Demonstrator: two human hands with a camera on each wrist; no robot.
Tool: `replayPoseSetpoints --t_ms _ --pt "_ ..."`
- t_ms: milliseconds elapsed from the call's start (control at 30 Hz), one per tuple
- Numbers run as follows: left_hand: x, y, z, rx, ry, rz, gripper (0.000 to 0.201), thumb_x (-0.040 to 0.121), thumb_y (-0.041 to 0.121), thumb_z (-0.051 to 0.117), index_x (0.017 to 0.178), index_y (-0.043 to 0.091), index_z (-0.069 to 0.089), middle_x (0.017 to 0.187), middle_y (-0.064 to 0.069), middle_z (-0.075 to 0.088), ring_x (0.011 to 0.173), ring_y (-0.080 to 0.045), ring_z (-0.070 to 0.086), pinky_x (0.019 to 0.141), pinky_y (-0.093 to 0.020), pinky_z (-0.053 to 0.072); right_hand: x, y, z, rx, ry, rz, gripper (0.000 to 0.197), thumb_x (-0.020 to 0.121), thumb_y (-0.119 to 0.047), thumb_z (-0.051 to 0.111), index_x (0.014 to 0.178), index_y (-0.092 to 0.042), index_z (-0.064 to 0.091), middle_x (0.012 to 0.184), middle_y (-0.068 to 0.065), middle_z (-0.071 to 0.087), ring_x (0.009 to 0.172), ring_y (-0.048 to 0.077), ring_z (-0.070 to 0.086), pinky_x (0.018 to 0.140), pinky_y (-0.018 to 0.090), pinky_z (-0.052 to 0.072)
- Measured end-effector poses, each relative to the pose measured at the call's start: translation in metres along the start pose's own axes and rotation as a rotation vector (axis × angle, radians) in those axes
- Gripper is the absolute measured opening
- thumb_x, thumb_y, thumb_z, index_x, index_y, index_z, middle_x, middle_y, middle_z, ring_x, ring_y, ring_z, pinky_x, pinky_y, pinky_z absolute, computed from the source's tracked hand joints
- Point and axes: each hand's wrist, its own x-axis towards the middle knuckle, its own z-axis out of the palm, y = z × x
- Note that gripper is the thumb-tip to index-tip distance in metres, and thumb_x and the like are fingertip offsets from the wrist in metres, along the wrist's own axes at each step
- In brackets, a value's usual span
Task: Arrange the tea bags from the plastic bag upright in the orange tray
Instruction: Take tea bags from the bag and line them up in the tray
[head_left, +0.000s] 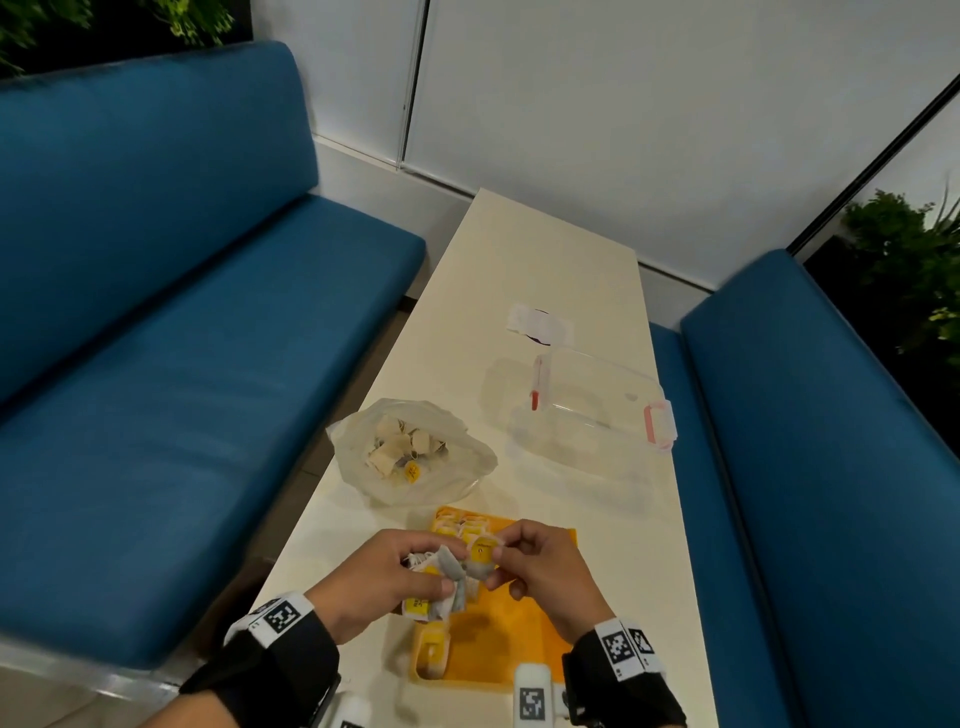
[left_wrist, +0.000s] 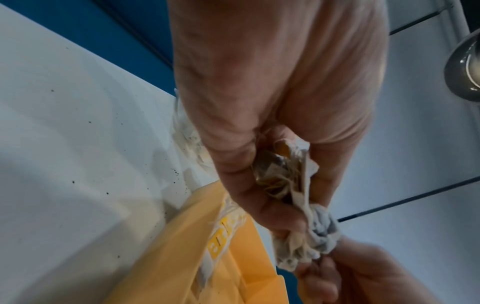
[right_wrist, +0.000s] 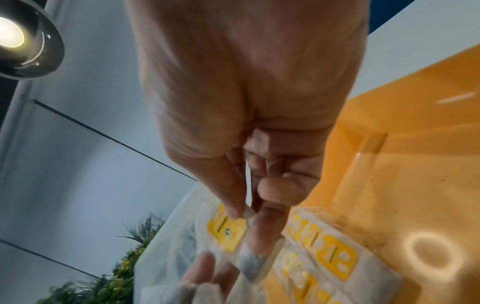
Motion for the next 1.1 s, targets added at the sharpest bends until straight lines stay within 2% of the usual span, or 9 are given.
replayPoseSetpoints --t_ms 67,200,300,500,733,867,967,1100 --pt "0.000 -0.002 -0.006 -0.017 0.036 -0.030 0.036 0.085 -0.001 0.076 0.115 0.018 0.076 0.115 -0.008 0.075 0.101 -0.024 0.074 0.080 -0.036 0.061 0.004 0.009 -0.003 -0.011 0.015 0.050 0.009 0.091 0.004 0.064 0.089 -0.003 0.058 0.062 0.008 0.063 0.056 0.026 0.068 0.043 0.026 0.039" --pt "-0.001 -0.009 -0.013 -0.051 0.052 -0.076 0.037 0.084 -0.003 0.076 0.117 0.015 0.074 0.112 -0.011 0.076 0.104 -0.028 0.073 0.087 -0.042 0.061 0.008 0.029 -0.004 -0.115 -0.027 0.194 0.013 0.089 0.005 0.063 0.085 -0.007 0.057 0.056 0.005 0.062 0.047 0.019 0.065 0.038 0.022 0.036" --pt "-0.001 -0.012 -0.011 -0.050 0.068 -0.084 0.037 0.084 -0.002 0.077 0.116 0.015 0.075 0.111 -0.010 0.077 0.105 -0.028 0.073 0.088 -0.042 0.061 0.009 0.039 0.002 -0.183 -0.055 0.253 0.015 0.087 0.004 0.064 0.082 -0.009 0.058 0.052 0.004 0.061 0.044 0.015 0.063 0.036 0.019 0.035" --pt "0.003 -0.013 -0.002 -0.015 0.080 -0.105 0.037 0.083 -0.002 0.077 0.115 0.016 0.075 0.110 -0.009 0.077 0.102 -0.024 0.074 0.083 -0.037 0.062 0.021 0.052 0.013 -0.213 -0.003 0.251 0.018 0.087 0.006 0.063 0.078 -0.009 0.057 0.058 0.007 0.061 0.043 0.013 0.061 0.036 0.019 0.038" --pt "0.005 -0.015 -0.001 -0.006 0.088 -0.122 0.034 0.083 -0.002 0.078 0.112 0.015 0.076 0.110 -0.010 0.077 0.100 -0.024 0.075 0.076 -0.034 0.061 0.031 0.067 0.023 -0.167 0.063 0.234 0.015 0.087 0.004 0.063 0.080 -0.008 0.058 0.062 0.011 0.064 0.044 0.018 0.061 0.041 0.023 0.043" --pt "0.006 -0.015 -0.002 0.015 0.088 -0.136 0.033 0.082 0.001 0.079 0.111 0.016 0.077 0.110 -0.011 0.077 0.103 -0.028 0.074 0.087 -0.043 0.061 0.038 0.071 0.027 -0.140 0.121 0.237 0.014 0.087 0.003 0.063 0.081 -0.009 0.057 0.063 0.011 0.066 0.050 0.021 0.063 0.044 0.026 0.047" --pt "0.006 -0.015 -0.003 0.019 0.086 -0.141 0.030 0.082 0.000 0.078 0.109 0.015 0.077 0.111 -0.017 0.075 0.104 -0.033 0.073 0.087 -0.045 0.060 0.043 0.071 0.031 -0.129 0.135 0.238 0.014 0.088 0.002 0.063 0.082 -0.010 0.057 0.067 0.013 0.067 0.055 0.024 0.066 0.048 0.029 0.050" --pt "0.005 -0.013 -0.003 0.013 0.081 -0.149 0.029 0.082 0.001 0.079 0.108 0.014 0.077 0.108 -0.019 0.075 0.104 -0.037 0.072 0.087 -0.047 0.059 0.047 0.071 0.035 -0.144 0.168 0.229 0.013 0.087 0.002 0.063 0.083 -0.008 0.057 0.065 0.011 0.066 0.052 0.023 0.066 0.047 0.029 0.052"
